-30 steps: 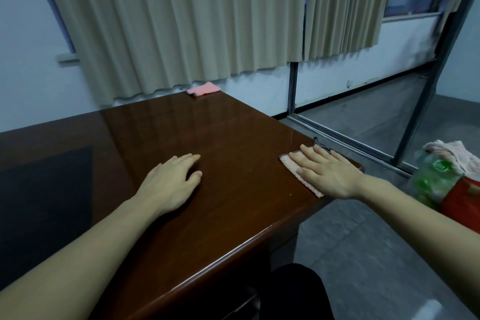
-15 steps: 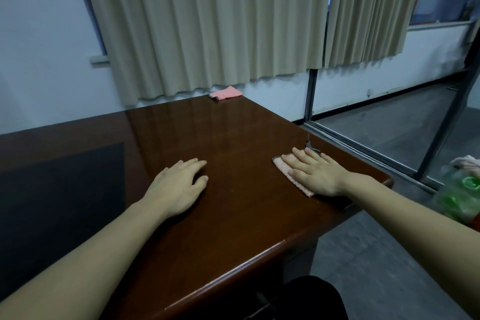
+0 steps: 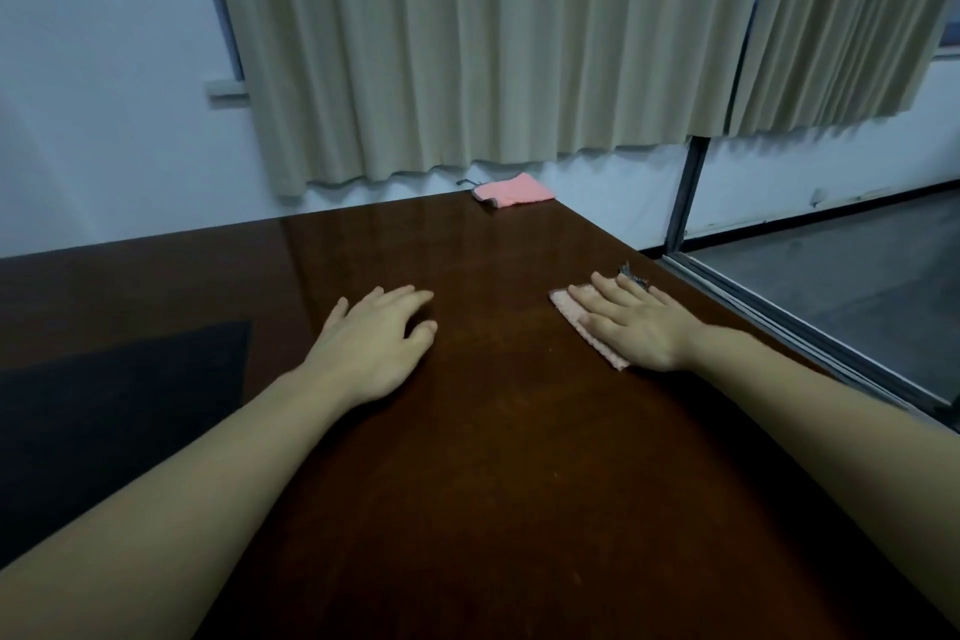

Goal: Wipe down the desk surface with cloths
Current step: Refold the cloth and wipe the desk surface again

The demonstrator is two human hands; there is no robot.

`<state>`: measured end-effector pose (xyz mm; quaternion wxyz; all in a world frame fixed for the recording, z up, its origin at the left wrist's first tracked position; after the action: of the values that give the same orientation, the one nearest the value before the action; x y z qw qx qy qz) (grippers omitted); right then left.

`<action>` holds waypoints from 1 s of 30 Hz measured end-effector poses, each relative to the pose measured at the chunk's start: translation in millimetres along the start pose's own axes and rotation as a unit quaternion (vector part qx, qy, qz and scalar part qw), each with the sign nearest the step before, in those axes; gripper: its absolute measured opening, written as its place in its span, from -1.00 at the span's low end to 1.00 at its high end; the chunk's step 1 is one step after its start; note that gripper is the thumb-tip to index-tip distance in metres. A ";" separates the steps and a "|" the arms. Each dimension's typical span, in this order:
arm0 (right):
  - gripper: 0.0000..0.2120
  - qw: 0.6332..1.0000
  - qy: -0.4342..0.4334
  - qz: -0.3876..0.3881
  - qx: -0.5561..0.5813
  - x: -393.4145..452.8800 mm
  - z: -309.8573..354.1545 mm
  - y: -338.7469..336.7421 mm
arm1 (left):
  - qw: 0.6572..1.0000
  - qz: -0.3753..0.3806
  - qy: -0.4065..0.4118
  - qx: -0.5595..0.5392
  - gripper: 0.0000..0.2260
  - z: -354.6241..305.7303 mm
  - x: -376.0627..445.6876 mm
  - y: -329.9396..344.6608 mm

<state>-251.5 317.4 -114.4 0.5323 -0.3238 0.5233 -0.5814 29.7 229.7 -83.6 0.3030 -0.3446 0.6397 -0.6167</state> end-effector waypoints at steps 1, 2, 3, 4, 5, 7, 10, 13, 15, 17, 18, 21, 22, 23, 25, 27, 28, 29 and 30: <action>-0.49 1.000 0.000 0.000 -0.002 20.3 -0.3 -3.3 | 1.000 -0.003 0.000 -0.004 -0.53 5.8 18.7 -0.6; -0.49 1.000 -0.001 0.000 -0.002 38.5 -0.8 -6.9 | 1.000 -0.005 -0.001 -0.006 -0.53 11.1 35.9 -1.8; -0.49 1.000 -0.002 0.000 -0.001 59.6 -1.2 -11.4 | 1.000 -0.007 -0.003 -0.009 -0.53 17.8 55.3 -3.1; -0.48 1.000 -0.002 0.002 -0.001 80.3 -2.3 -15.8 | 1.000 -0.006 -0.006 -0.011 -0.54 24.6 74.8 -4.3; -0.48 1.000 -0.004 0.003 -0.001 97.7 -2.6 -19.7 | 1.000 -0.004 -0.009 -0.012 -0.54 30.8 91.7 -5.6; -0.48 1.000 -0.008 0.006 0.001 130.4 -3.1 -25.9 | 1.000 0.006 -0.014 -0.008 -0.54 42.5 123.3 -6.6; -0.48 1.000 -0.011 0.014 0.003 168.5 -3.9 -34.2 | 0.999 0.020 -0.020 -0.016 -0.54 55.1 159.6 -3.8; -0.48 1.000 -0.003 0.014 0.010 190.8 -4.7 -39.9 | 0.999 0.020 -0.026 -0.029 -0.54 59.5 183.2 1.2; -0.47 1.000 0.012 0.005 0.016 203.3 -4.9 -42.7 | 0.999 0.021 -0.032 -0.031 -0.54 60.1 195.9 4.4; -0.46 0.999 0.040 -0.005 0.028 216.4 -5.1 -45.4 | 0.999 0.030 -0.034 -0.029 -0.54 59.7 207.6 6.6; -0.46 0.998 0.060 -0.010 0.035 223.2 -4.9 -46.2 | 0.998 0.036 -0.036 -0.029 -0.53 60.1 213.7 7.0; -0.44 0.986 0.142 -0.033 0.075 231.8 0.1 -43.8 | 0.996 0.060 -0.052 -0.027 -0.52 60.1 223.4 9.2; -0.44 0.980 0.172 -0.031 0.093 233.6 3.0 -43.5 | 0.995 0.072 -0.056 -0.030 -0.52 59.6 226.9 9.2; -0.43 0.973 0.199 -0.022 0.111 234.4 5.9 -42.9 | 0.994 0.082 -0.059 -0.034 -0.52 58.6 229.5 9.1; -0.40 0.965 0.225 0.005 0.133 237.7 8.6 -45.9 | 0.994 0.092 -0.052 -0.041 -0.51 56.0 235.2 6.6; -0.37 0.978 0.179 0.018 0.109 242.1 6.6 -58.4 | 0.995 0.090 -0.031 -0.041 -0.51 55.1 241.4 3.0; -0.36 0.989 0.123 0.018 0.085 244.3 3.9 -64.5 | 0.995 0.085 -0.020 -0.039 -0.51 55.4 243.9 1.4; -0.35 0.996 0.055 0.028 0.060 246.0 0.9 -69.5 | 0.996 0.081 -0.007 -0.035 -0.51 56.4 246.8 0.3; -0.34 0.998 -0.008 0.050 0.035 245.8 -2.6 -70.4 | 0.996 0.081 0.006 -0.031 -0.51 57.8 249.3 0.0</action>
<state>-328.6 74.6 -92.4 0.5758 -0.2829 0.5135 -0.5698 -67.7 -6.8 -77.5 0.3371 -0.2974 0.6861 -0.5720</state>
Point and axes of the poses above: each hand's wrist, its own x-axis towards the middle knuckle, its own y-axis out of the palm, z = x × y, the point moved 5 cm from there along x, towards the middle knuckle, and after that the axes turned 12 degrees about x, right-handed, at the moved point
